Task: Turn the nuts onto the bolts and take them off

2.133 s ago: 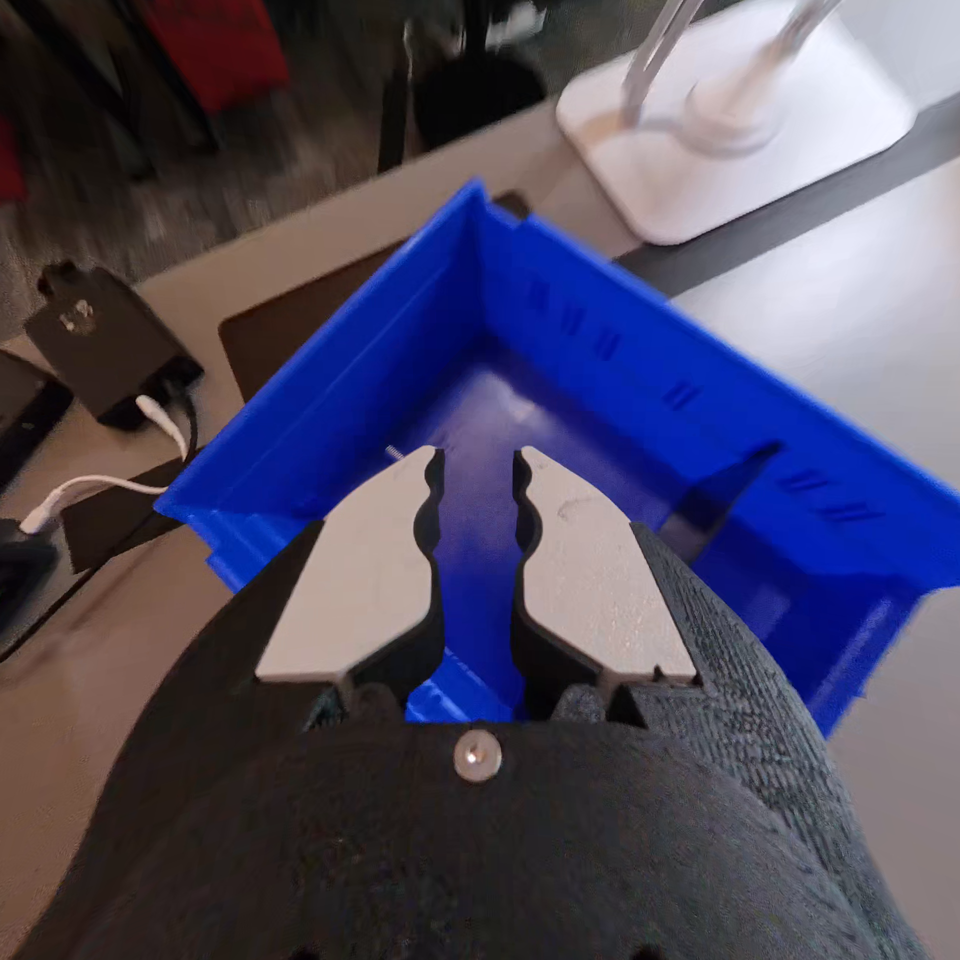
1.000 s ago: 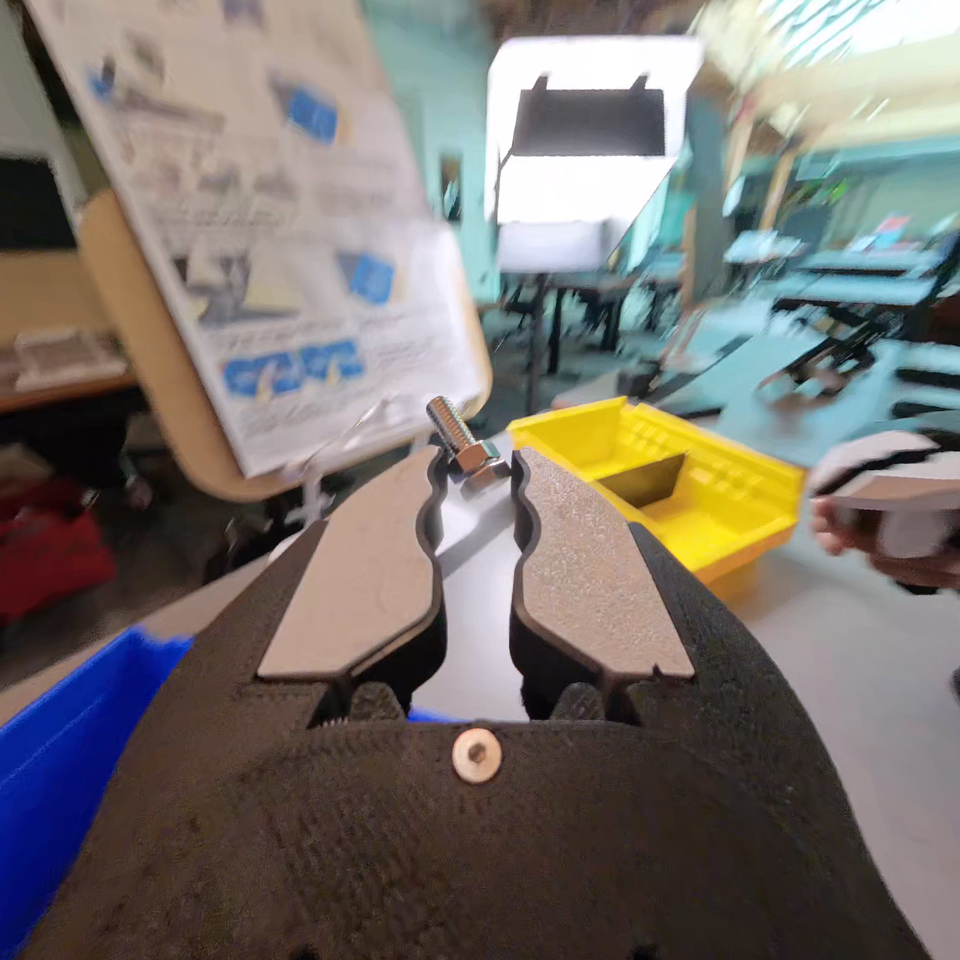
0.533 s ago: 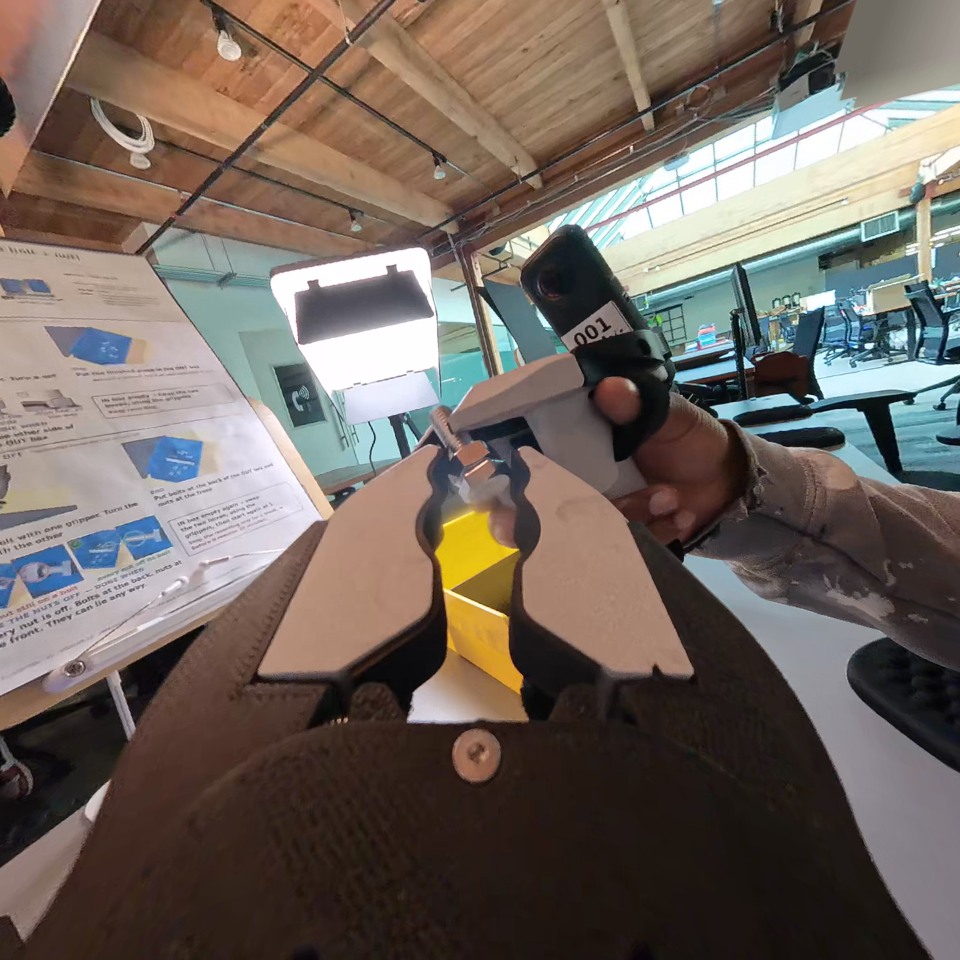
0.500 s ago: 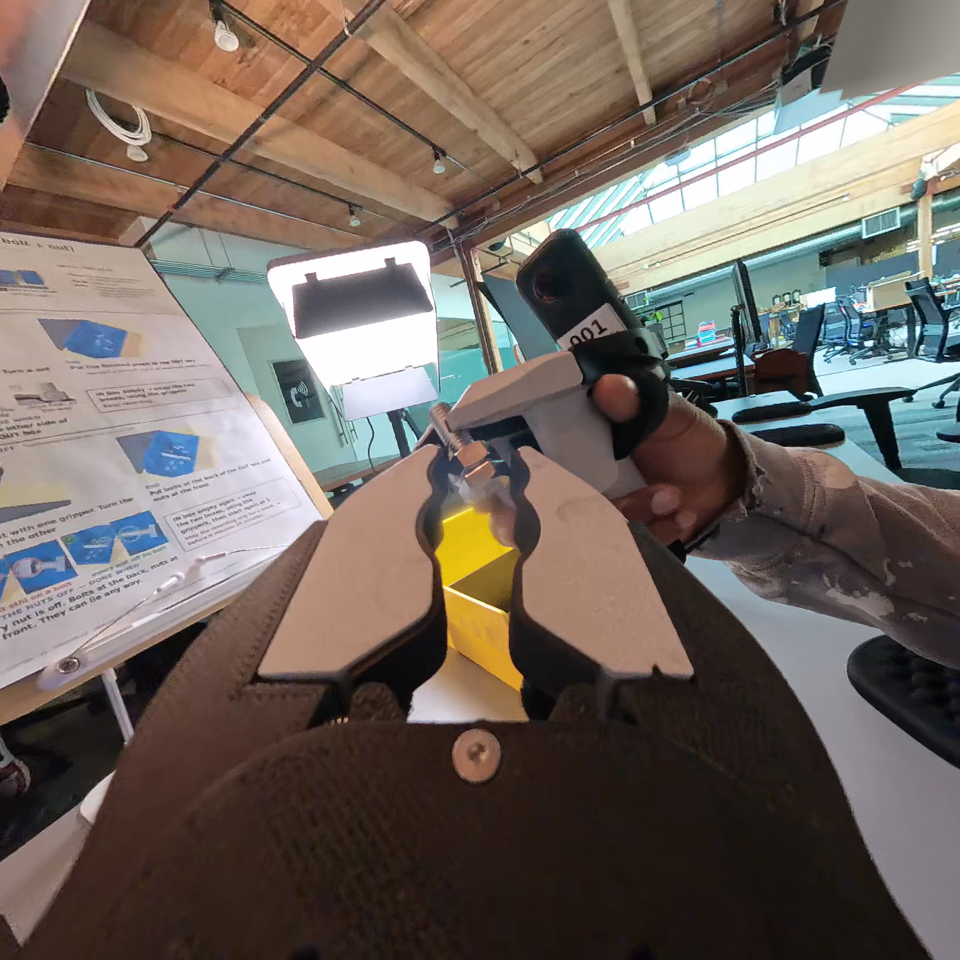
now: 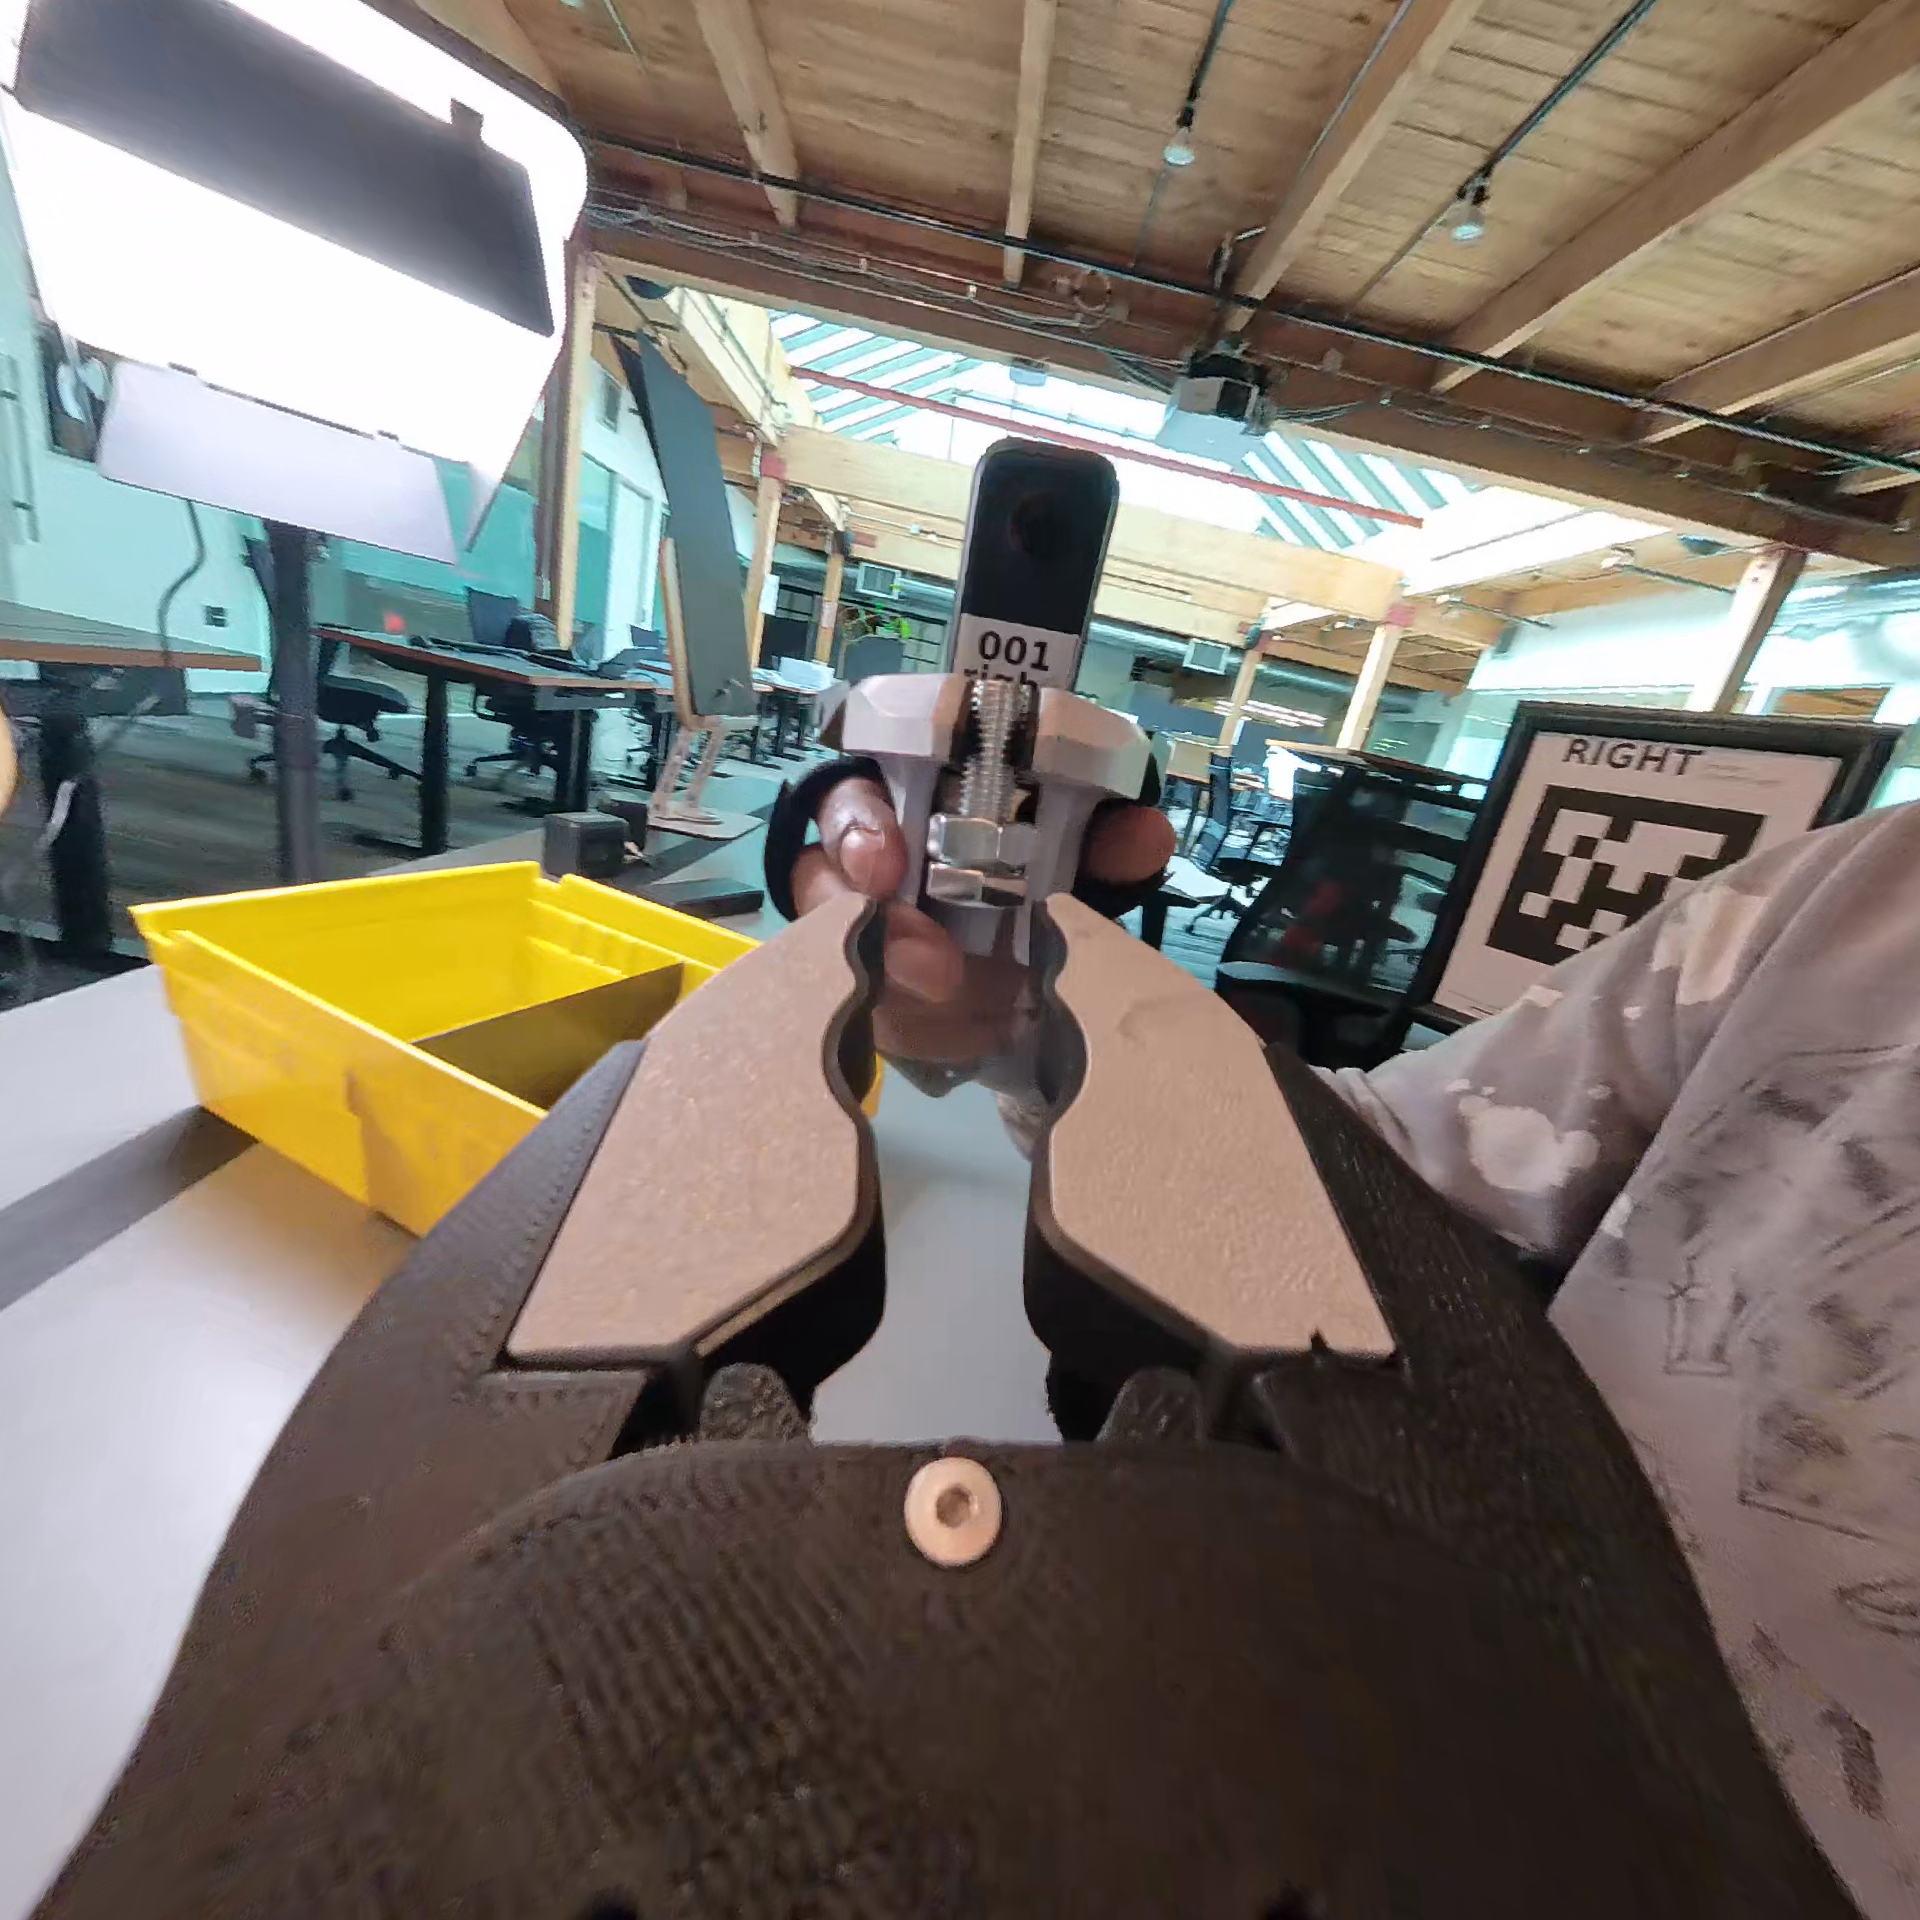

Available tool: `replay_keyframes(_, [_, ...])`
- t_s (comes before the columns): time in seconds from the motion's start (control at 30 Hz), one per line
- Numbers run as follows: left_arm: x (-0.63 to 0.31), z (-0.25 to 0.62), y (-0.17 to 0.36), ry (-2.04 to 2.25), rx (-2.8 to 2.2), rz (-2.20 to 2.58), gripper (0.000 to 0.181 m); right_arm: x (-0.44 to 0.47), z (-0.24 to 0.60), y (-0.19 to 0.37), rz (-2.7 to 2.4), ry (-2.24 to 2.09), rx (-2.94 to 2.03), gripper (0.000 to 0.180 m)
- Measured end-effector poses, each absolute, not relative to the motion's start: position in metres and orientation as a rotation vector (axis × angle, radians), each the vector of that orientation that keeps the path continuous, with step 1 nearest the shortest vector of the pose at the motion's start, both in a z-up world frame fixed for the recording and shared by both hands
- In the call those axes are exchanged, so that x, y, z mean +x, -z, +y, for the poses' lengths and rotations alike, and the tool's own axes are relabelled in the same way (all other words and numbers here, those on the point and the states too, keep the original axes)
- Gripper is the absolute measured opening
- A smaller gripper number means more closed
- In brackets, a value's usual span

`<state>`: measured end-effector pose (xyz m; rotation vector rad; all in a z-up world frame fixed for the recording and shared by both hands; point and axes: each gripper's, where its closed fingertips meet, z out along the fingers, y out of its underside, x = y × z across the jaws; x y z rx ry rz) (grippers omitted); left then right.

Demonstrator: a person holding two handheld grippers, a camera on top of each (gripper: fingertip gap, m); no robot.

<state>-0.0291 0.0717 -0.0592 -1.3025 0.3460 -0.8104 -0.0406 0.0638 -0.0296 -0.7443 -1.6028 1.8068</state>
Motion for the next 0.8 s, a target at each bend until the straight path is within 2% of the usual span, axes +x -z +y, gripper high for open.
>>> replay_keyframes(0.2, [-0.0221, 0.0704, 0.0618, 0.797, -1.317, 0.375, 0.018, -0.0401, 0.0591, 0.0336, -1.637, -1.788, -0.743, 0.009])
replay_keyframes(0.8, [-0.0227, 0.0718, 0.062, 0.786, -1.289, 0.344, 0.018, -0.0429, 0.0577, 0.0326, -1.589, -1.837, -0.743, 0.01])
